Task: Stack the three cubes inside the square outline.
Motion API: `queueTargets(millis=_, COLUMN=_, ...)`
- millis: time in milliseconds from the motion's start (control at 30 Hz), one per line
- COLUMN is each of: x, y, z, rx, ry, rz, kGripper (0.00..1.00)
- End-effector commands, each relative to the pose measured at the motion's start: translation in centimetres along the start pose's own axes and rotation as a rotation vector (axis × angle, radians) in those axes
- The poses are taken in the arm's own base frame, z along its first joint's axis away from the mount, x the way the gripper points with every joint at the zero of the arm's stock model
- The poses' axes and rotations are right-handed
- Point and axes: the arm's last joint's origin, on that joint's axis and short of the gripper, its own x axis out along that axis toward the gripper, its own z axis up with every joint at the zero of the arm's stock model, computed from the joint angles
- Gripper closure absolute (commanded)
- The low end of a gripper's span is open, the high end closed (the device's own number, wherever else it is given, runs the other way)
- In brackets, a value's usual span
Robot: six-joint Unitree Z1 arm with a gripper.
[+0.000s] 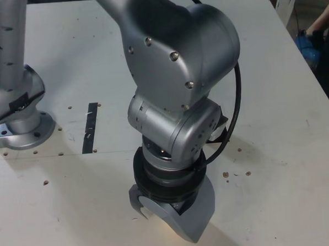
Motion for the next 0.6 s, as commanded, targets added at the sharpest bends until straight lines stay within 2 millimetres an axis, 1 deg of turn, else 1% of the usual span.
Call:
queueTargets(millis=0, x=0.15, y=-0.03, z=0.14, rx=-0.002, ry=0.0, rz=-0.001, kGripper=0.61)
queueTargets(millis=300, x=0.36, y=0.02, z=0.22, rx=0.012, ry=0.005, rz=0.003, kGripper=0.62)
queueTargets(millis=467, x=0.32, y=0.16, z=0.2, rx=0.013, ry=0.004, rz=0.013, kGripper=0.67)
queueTargets(millis=567, x=-0.06, y=0.38, z=-0.24, rx=0.008, ry=0.009, rz=0.019, kGripper=0.69)
